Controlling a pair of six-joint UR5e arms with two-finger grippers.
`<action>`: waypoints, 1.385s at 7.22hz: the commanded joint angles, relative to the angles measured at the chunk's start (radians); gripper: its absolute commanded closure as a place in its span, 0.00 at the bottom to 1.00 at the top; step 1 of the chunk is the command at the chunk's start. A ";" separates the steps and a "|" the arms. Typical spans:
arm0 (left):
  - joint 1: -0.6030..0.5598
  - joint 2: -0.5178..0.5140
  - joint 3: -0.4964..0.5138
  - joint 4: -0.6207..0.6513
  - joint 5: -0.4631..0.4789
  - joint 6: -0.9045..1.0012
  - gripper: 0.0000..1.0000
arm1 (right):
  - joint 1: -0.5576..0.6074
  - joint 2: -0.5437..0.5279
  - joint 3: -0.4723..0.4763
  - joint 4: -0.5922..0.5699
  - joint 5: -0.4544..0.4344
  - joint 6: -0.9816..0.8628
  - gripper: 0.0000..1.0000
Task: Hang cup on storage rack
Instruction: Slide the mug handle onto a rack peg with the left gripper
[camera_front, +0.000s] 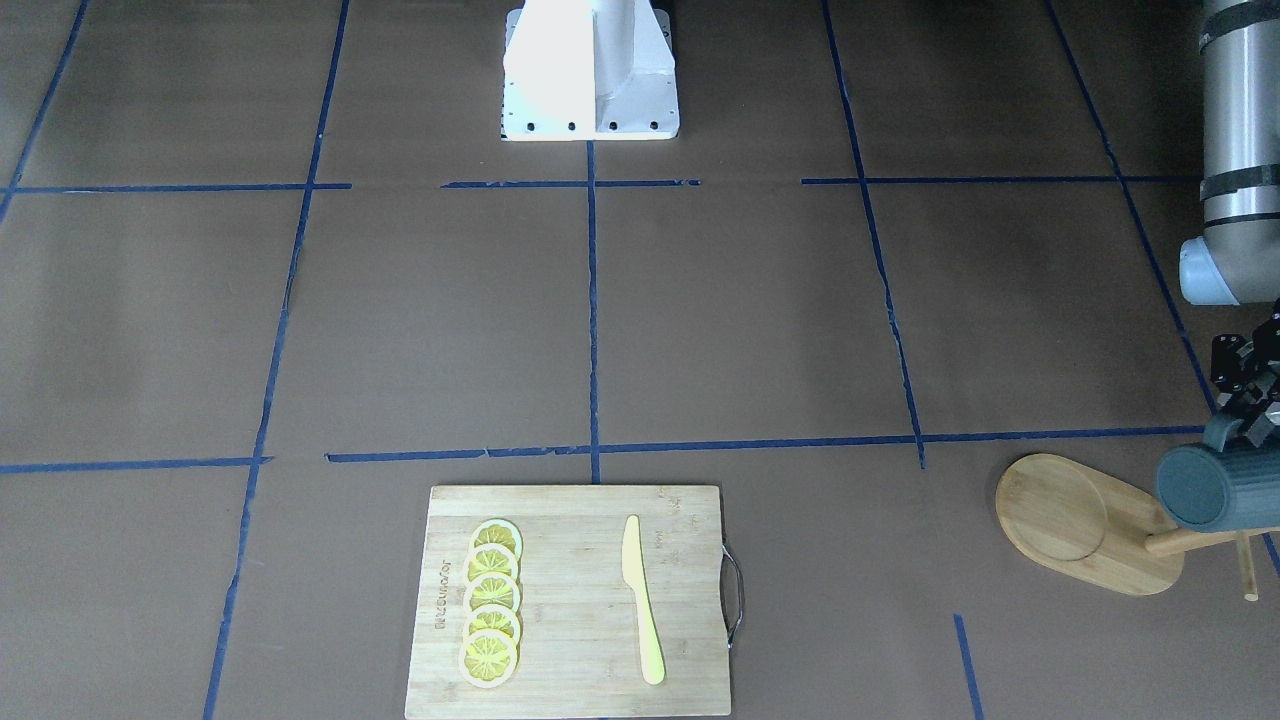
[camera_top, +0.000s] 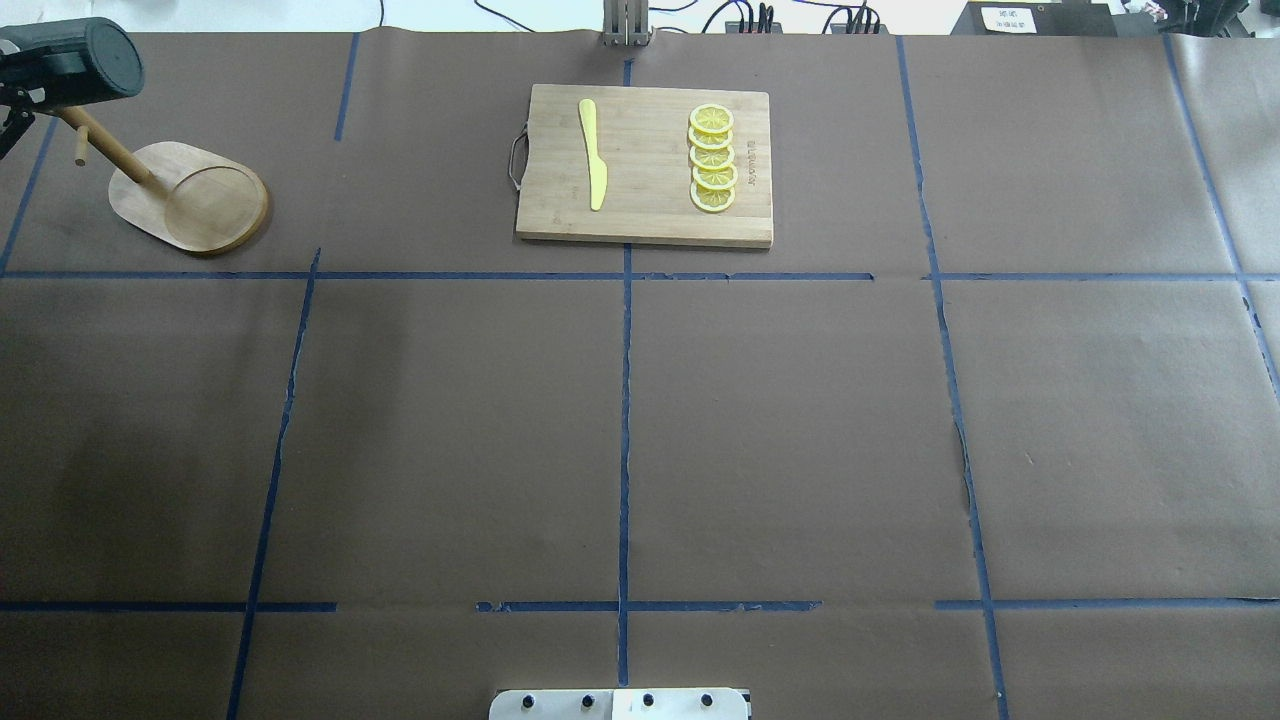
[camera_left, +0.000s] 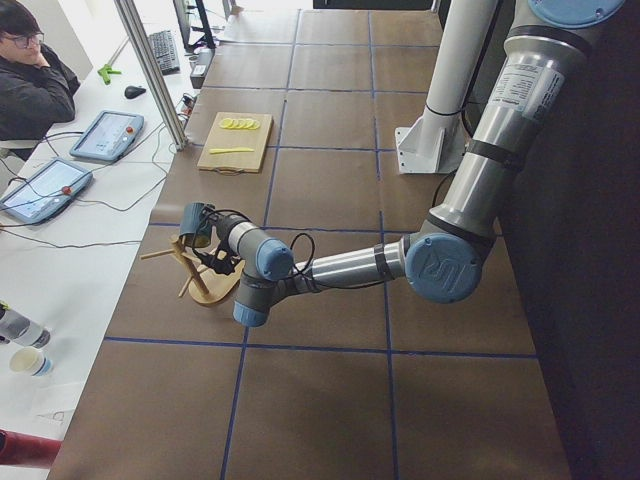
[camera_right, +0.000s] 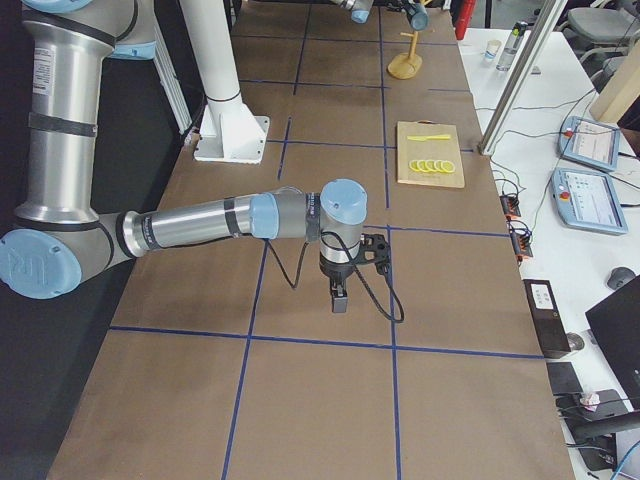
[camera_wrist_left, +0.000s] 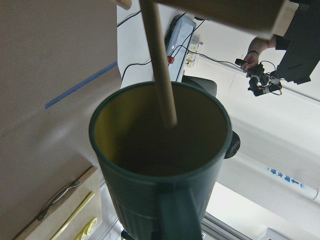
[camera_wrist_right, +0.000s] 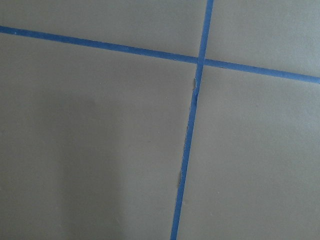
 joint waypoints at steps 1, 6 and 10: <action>0.000 0.001 0.023 0.000 0.000 0.000 1.00 | 0.000 0.000 0.006 0.000 0.000 0.000 0.00; 0.001 -0.005 0.049 0.000 0.003 0.007 0.00 | 0.002 -0.002 0.008 0.000 0.000 0.000 0.00; 0.000 0.009 0.036 -0.031 -0.011 0.027 0.00 | 0.000 -0.002 0.008 0.000 0.000 0.002 0.00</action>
